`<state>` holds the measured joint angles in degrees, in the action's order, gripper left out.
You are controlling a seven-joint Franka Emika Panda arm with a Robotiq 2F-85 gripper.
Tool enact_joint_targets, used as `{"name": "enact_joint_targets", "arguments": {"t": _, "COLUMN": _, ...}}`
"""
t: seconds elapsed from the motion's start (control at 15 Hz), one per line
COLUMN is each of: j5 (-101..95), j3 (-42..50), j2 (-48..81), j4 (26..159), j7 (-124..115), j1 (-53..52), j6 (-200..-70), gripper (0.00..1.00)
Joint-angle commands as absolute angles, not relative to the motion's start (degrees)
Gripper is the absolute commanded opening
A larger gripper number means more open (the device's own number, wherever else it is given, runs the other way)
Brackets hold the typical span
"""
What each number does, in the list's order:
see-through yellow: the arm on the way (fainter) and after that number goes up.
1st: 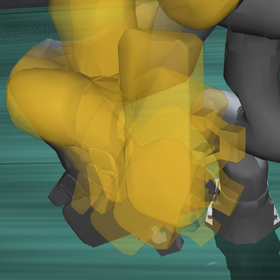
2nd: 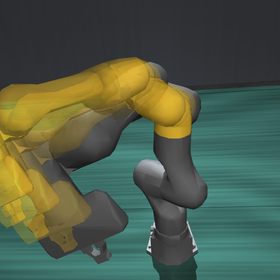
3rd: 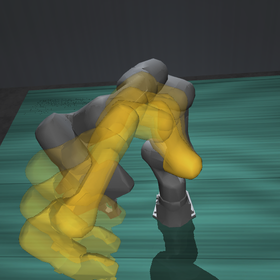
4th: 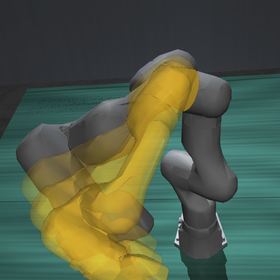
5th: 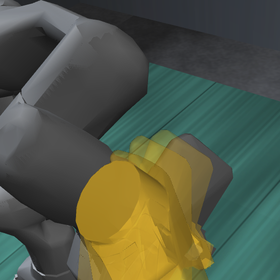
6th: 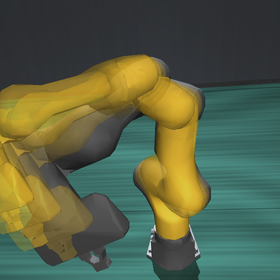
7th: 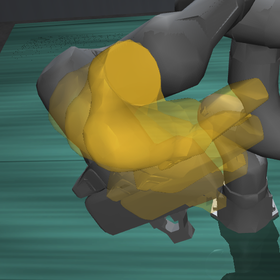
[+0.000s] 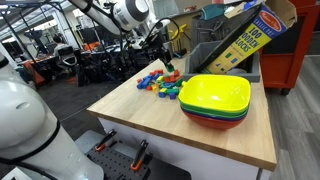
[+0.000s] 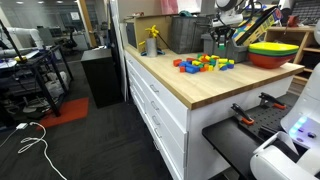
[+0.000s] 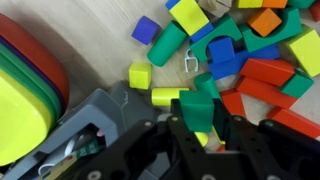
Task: Pick up the green cylindrical block and move it a little forward on the table, pick up the green square block and move it a little forward on the table
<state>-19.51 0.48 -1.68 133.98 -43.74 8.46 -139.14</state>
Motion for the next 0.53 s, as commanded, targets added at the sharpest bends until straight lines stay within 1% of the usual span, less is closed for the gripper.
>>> {"name": "enact_joint_targets", "arguments": {"t": 0.0, "j5": -22.2, "j3": 2.6, "j2": 3.7, "j4": 129.8, "j7": -42.6, "j1": 7.5, "j6": -140.3, "gripper": 0.09}}
{"name": "enact_joint_targets", "arguments": {"t": 0.47, "j5": -23.6, "j3": 6.7, "j2": 9.5, "j4": 127.4, "j7": -42.0, "j1": 6.1, "j6": -139.5, "gripper": 0.09}}
